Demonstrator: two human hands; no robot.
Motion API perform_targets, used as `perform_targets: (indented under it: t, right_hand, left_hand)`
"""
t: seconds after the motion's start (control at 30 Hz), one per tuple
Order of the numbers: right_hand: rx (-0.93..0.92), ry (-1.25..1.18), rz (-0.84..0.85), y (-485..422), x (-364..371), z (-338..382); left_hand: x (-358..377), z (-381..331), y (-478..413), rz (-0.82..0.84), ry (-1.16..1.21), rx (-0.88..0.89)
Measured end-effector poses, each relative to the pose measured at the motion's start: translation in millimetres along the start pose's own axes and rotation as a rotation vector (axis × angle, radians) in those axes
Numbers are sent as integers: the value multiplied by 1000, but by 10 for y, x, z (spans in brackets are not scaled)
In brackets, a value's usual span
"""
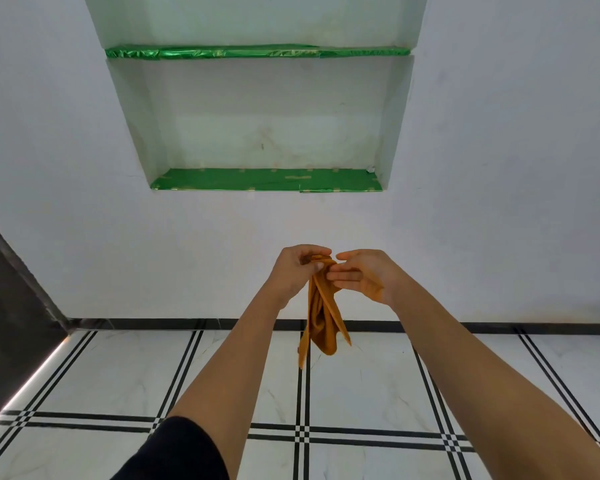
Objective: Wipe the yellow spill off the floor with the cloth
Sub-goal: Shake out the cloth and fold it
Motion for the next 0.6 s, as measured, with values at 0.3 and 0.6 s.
perform_targets:
  t: [0.3,0.6]
  right_hand:
    - [-129,919,-33,-146,9,-74]
    - [-311,972,-157,-81,-123,487]
  left_hand:
    - [-182,-259,-125,-48,20,19]
    - [-607,-140,-126,-238,-228,-20]
Point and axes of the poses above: each hand's wrist, its own y-axis away from the middle knuckle, its own x-axis out of the palm, z = x × y, the point moved 8 cm from there along -y, towards the middle knuckle
